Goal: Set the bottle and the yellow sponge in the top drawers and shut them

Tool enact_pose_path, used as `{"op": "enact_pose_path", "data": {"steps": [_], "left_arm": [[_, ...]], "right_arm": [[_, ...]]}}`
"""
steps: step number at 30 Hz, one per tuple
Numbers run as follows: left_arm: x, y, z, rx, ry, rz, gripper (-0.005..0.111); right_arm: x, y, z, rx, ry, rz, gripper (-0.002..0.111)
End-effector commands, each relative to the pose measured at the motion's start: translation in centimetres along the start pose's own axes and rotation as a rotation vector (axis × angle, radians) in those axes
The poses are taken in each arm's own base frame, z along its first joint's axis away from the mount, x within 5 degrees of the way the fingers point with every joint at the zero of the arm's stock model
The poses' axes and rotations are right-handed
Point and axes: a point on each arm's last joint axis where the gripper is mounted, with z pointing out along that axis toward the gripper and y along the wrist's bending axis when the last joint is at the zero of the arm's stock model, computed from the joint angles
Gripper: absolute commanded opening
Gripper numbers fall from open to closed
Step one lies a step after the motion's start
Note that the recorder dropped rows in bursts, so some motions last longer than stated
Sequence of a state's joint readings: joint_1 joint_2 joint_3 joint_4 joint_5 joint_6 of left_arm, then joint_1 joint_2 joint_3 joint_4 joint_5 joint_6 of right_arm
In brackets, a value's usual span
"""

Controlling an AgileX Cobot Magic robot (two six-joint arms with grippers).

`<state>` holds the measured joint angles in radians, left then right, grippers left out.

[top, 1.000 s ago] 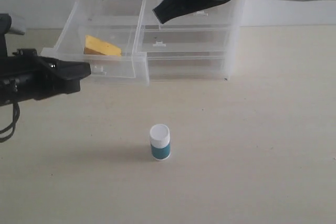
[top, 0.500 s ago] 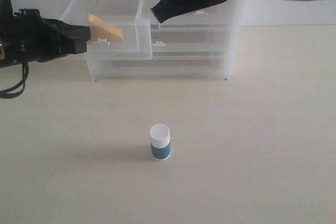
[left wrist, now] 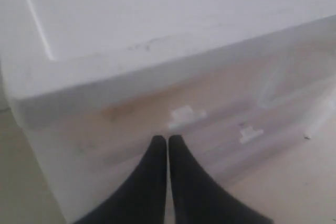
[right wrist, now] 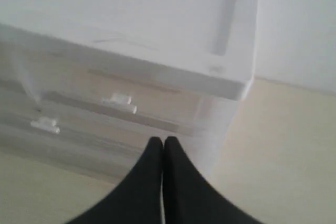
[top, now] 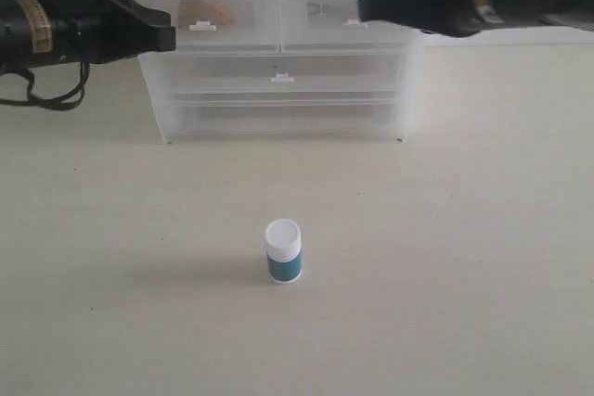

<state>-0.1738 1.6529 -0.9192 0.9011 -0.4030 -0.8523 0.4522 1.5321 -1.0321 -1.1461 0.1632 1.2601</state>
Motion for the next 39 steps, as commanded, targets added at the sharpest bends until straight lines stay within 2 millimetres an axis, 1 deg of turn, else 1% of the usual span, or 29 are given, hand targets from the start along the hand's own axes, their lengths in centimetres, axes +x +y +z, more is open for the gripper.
{"op": "enact_pose_path", "data": {"steps": [1,2,3,4,7,10,14,16,19,22,23,24,27,32,36,39], "left_arm": [[-0.6,-2.3,-6.0,0.046,-0.136,0.045,0.004],[-0.8,-2.7,-7.2,0.042,-0.183,0.049,0.004],[-0.5,-3.0,-8.2,0.041,-0.215,0.036,0.004],[-0.5,-3.3,-9.5,0.030,-0.266,0.023,0.004],[0.4,-3.7,-11.7,0.009,-0.319,0.008,0.004],[1.3,-4.0,-12.7,0.005,-0.317,0.003,0.004],[2.2,-4.0,-12.9,-0.005,-0.286,-0.004,0.004],[2.3,-3.9,-12.9,-0.017,-0.269,0.008,0.004],[2.4,-3.9,-12.9,-0.023,-0.264,0.024,0.004],[2.4,-3.9,-12.9,-0.023,-0.264,0.024,0.004],[2.4,-3.9,-12.9,-0.024,-0.262,0.024,0.004],[2.5,-3.9,-12.8,-0.027,-0.257,0.023,0.004],[2.5,-3.8,-12.8,-0.029,-0.254,0.023,0.004],[2.4,-3.9,-12.8,-0.027,-0.258,0.023,0.004],[2.5,-3.8,-12.8,-0.027,-0.254,0.022,0.004],[2.6,-3.8,-12.6,-0.027,-0.245,0.019,0.004]], "right_arm": [[1.6,-5.2,-0.2,-0.560,-0.174,0.467,0.000],[2.1,-6.1,-0.5,-0.650,-0.240,0.509,0.000],[2.5,-6.7,-0.7,-0.713,-0.289,0.511,0.000],[3.4,-6.9,-0.6,-0.739,-0.309,0.487,0.000],[6.0,-6.6,0.9,-0.704,-0.243,0.506,0.000],[7.4,-5.7,2.5,-0.661,-0.180,0.578,0.000],[8.2,-4.1,4.0,-0.646,-0.170,0.708,0.001],[8.5,-3.2,4.5,-0.643,-0.167,0.767,0.008],[8.9,-2.2,5.2,-0.631,-0.154,0.870,0.026],[9.6,-1.7,5.8,-0.614,-0.129,0.991,0.052],[9.8,-1.6,6.1,-0.608,-0.120,1.036,0.058],[9.9,-1.6,6.2,-0.602,-0.121,1.067,0.061],[10.2,-1.6,6.5,-0.606,-0.107,1.154,0.063],[10.2,-1.7,7.7,-0.609,-0.113,1.214,0.062],[9.5,-1.7,8.8,-0.632,-0.118,1.241,0.062],[8.9,-1.7,9.1,-0.646,-0.133,1.249,0.062]]}}
